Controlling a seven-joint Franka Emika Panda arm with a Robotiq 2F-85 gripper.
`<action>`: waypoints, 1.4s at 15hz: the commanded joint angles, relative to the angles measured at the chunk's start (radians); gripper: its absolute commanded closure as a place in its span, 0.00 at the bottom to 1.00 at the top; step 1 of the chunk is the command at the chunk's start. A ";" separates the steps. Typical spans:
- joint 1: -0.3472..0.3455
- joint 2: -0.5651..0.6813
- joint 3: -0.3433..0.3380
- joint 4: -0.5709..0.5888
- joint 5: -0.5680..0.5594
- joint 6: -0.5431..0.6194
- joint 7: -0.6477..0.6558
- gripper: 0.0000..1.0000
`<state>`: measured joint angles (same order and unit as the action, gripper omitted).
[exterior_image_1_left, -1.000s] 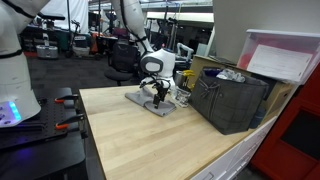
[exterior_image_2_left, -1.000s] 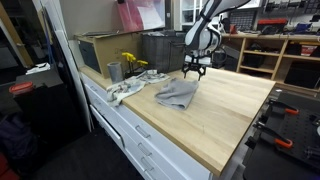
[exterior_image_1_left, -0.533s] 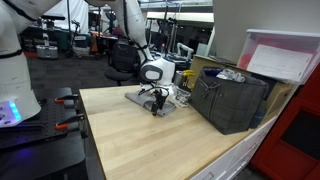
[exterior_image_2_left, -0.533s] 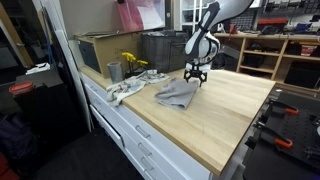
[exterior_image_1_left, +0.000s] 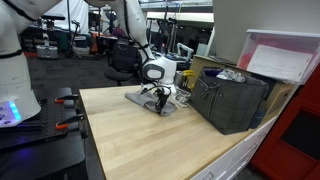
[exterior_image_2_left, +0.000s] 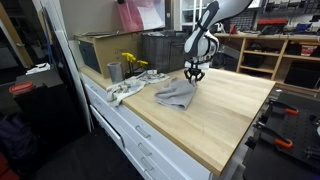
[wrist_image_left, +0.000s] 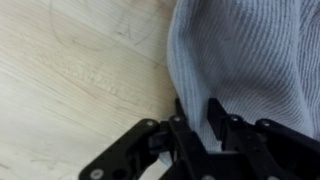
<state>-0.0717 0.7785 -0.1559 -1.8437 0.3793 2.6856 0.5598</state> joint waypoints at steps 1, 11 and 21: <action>0.020 -0.023 -0.020 -0.038 0.000 0.010 0.047 0.99; 0.130 -0.181 -0.255 -0.377 -0.091 0.120 0.214 0.99; 0.348 -0.424 -0.605 -0.658 -0.394 0.106 0.387 0.32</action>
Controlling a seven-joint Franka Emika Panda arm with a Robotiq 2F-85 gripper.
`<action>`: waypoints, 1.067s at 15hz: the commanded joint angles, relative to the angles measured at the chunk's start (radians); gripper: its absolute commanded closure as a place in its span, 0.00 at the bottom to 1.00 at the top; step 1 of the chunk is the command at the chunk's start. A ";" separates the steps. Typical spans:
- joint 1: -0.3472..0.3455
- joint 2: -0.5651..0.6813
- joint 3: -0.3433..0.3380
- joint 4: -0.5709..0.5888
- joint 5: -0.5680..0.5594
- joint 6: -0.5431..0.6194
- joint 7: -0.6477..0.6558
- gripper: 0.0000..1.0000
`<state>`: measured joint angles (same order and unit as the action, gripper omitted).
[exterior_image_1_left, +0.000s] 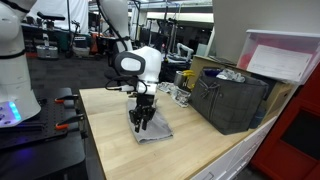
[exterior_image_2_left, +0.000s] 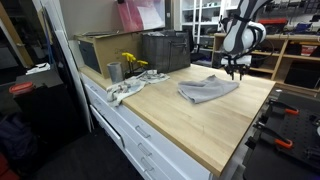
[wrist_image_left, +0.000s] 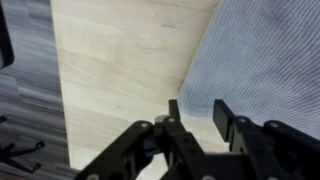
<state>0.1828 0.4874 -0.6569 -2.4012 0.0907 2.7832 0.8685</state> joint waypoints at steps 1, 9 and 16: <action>0.127 -0.164 -0.141 -0.110 -0.147 0.005 0.101 0.25; 0.022 -0.360 0.156 -0.067 -0.146 -0.031 0.009 0.00; -0.104 -0.255 0.494 0.079 -0.074 -0.127 -0.178 0.00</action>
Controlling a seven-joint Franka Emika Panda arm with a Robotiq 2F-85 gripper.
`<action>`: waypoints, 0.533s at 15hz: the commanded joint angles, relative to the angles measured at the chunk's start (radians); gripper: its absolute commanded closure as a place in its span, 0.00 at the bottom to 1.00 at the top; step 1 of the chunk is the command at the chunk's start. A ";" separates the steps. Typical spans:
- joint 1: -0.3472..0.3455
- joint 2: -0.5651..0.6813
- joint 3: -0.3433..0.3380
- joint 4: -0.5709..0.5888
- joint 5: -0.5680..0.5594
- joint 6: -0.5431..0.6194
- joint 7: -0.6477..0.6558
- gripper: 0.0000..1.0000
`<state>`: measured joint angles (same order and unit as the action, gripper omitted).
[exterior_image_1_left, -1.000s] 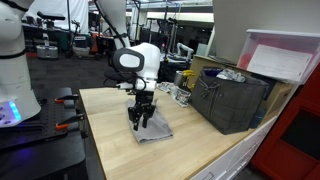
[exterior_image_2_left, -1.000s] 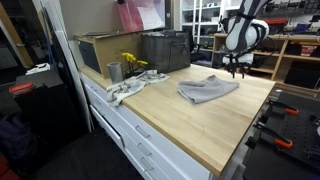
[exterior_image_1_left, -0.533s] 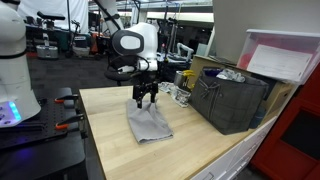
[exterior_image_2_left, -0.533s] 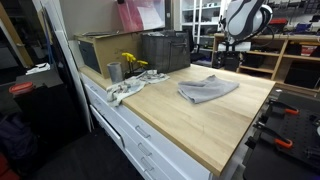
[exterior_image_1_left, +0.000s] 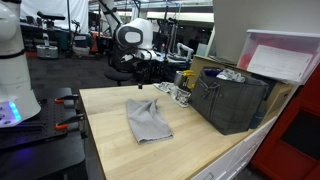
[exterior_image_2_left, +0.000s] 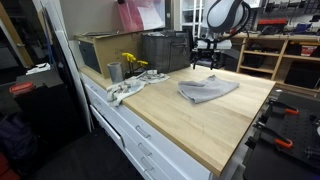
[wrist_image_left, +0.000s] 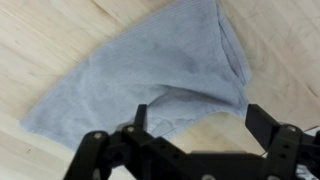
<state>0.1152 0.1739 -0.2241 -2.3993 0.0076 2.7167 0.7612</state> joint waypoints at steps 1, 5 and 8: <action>-0.040 0.080 0.078 0.096 0.006 -0.075 -0.086 0.00; -0.024 0.195 0.094 0.171 -0.039 -0.101 -0.138 0.00; -0.018 0.278 0.096 0.224 -0.056 -0.102 -0.185 0.00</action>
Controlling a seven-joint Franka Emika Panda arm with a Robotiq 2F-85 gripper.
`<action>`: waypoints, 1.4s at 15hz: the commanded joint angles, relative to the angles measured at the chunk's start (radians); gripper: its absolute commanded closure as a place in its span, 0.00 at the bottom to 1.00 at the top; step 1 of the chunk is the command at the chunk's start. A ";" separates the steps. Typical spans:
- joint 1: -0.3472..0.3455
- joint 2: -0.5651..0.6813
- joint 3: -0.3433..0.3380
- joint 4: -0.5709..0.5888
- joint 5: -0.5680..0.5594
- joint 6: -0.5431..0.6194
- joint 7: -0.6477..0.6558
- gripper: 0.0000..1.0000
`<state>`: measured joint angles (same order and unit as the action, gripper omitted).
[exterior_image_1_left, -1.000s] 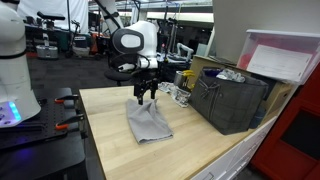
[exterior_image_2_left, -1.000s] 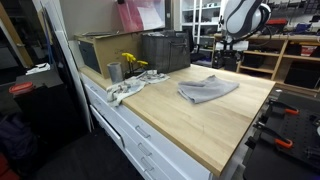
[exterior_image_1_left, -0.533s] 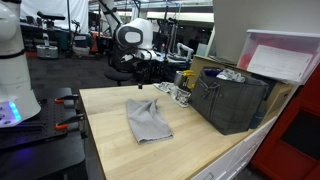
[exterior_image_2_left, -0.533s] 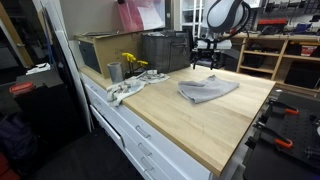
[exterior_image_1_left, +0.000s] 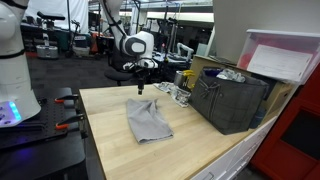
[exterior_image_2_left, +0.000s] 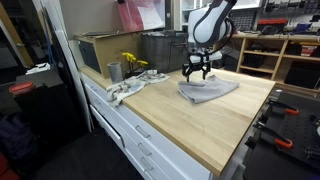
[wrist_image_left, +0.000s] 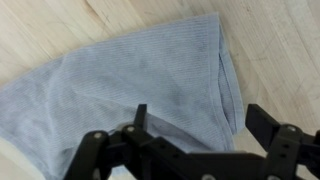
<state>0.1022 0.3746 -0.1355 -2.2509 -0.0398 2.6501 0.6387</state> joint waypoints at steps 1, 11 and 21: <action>-0.013 0.103 0.018 0.096 0.010 -0.034 -0.097 0.00; -0.022 0.254 0.063 0.224 0.043 -0.100 -0.313 0.00; 0.036 0.313 0.049 0.276 0.017 -0.118 -0.294 0.46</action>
<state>0.1206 0.6784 -0.0681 -1.9983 -0.0154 2.5719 0.3429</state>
